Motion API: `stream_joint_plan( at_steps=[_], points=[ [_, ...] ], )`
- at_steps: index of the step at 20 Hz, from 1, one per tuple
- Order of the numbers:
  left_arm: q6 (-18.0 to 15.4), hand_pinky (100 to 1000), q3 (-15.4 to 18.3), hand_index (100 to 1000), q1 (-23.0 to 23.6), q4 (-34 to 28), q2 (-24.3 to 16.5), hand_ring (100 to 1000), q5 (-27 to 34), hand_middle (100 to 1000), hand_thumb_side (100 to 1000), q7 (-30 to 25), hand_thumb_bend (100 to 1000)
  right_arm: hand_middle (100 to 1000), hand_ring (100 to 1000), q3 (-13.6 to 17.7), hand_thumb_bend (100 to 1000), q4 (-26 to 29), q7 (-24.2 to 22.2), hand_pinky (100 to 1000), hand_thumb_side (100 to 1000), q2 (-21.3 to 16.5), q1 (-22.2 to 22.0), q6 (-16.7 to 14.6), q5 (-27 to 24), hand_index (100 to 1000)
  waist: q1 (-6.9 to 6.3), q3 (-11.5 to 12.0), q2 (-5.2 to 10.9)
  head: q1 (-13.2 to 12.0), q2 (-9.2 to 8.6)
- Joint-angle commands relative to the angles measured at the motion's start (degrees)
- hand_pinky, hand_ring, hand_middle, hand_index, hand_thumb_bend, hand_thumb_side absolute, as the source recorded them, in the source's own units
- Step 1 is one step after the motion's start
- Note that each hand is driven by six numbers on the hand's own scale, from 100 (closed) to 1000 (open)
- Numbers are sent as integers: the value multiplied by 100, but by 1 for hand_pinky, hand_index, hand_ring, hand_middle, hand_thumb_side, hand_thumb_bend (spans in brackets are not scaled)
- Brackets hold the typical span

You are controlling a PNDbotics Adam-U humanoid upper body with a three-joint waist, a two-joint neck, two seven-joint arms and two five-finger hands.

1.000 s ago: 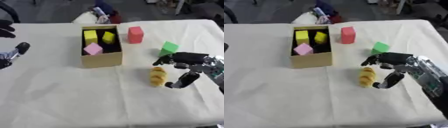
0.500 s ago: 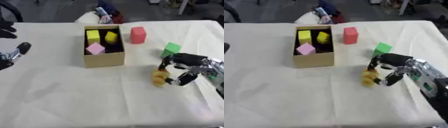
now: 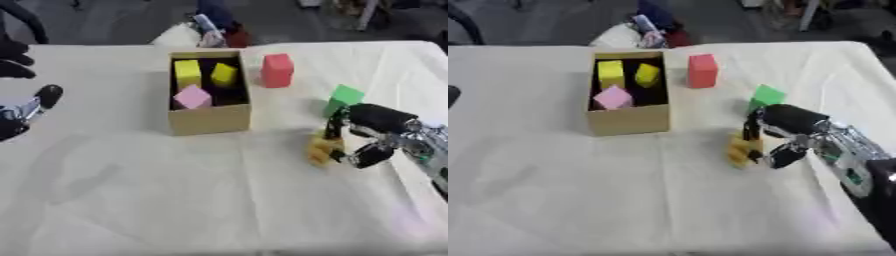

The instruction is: Pick up objects on the table and place them in the box.

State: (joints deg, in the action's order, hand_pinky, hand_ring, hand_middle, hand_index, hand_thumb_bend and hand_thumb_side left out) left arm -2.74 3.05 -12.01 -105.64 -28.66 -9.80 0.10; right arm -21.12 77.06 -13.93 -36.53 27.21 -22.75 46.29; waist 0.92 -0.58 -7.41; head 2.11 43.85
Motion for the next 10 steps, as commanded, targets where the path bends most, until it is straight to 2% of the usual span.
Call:
stream_joint_plan(
  at_steps=[1, 5, 10],
  points=[
    [-4, 715, 71, 772, -24, -67, -60, 605, 2, 604, 475, 22, 611, 361, 583, 136, 192, 107, 211, 658, 100, -115, 74, 33, -18, 454, 11, 1, -18, -8, 27],
    [-5, 715, 76, 771, 3, -64, -41, 605, 11, 604, 477, 24, 609, 357, 575, 227, 171, 479, 270, 655, 100, -229, 198, 159, -353, 454, 7, -8, -2, -3, 27],
    [-21, 715, 38, 771, 55, -79, 15, 604, 45, 603, 478, -22, 608, 347, 560, 282, 143, 844, 32, 647, 100, -316, 758, 445, -1149, 447, 13, 9, 24, 23, 27]
  ],
)
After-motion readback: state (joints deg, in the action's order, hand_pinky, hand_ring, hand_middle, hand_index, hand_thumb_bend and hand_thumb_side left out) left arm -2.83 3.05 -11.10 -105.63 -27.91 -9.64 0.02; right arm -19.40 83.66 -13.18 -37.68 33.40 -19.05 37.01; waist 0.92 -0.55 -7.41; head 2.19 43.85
